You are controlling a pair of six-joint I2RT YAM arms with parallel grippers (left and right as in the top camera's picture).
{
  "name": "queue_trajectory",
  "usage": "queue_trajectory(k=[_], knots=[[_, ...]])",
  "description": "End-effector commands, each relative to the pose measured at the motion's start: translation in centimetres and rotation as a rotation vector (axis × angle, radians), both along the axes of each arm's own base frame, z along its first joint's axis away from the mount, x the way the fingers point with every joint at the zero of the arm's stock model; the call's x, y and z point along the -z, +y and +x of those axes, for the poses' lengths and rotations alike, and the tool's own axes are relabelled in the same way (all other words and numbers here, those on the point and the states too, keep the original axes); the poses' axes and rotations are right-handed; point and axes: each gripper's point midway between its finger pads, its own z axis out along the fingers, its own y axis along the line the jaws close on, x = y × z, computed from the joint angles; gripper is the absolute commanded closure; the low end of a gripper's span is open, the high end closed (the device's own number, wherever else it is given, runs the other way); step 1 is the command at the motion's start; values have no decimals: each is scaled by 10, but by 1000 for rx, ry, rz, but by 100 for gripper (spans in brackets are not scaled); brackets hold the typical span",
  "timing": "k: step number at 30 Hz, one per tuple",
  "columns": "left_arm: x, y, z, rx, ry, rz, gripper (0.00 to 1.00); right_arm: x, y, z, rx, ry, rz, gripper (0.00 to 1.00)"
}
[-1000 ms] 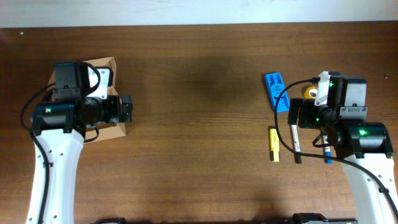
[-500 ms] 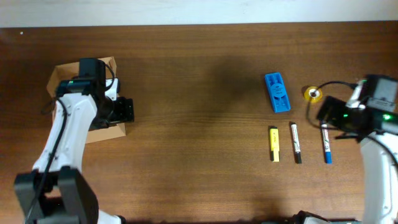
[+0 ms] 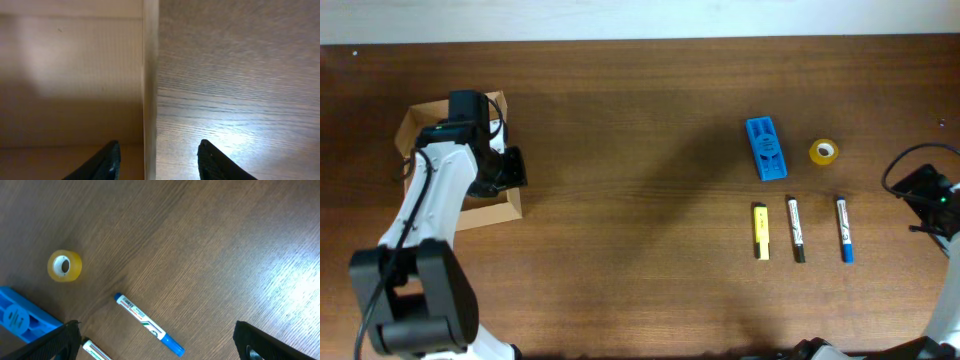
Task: Pack container
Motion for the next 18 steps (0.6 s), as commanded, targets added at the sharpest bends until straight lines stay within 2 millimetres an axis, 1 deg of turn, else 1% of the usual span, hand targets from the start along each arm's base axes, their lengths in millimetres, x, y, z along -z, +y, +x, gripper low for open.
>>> queue_trajectory(k=[1,2,3,4,5,10,13,16,18], knots=[[12,3,3,-37,29,-5,51,-10,-4,6,20,-46,15,0],[16,3,3,-38,40,-6,55,-10,-3,6,19,-46,16,1],[17,2,2,-40,44,-7,67,-10,-3,7,17,-49,19,1],[19,1,2,-39,47,-16,87,-10,-3,7,16,-50,20,1],[19,-1,2,-37,47,-26,98,-10,-3,7,16,-50,20,1],[16,-9,1,-48,59,-48,98,-9,-3,6,11,-42,15,1],[7,-19,1,-25,70,-49,98,-8,-6,1,24,-17,-1,1],[-14,-36,4,-20,78,-54,99,-8,-6,0,25,-13,0,1],[-34,-55,6,3,73,-56,99,-7,-5,0,26,-11,1,1]])
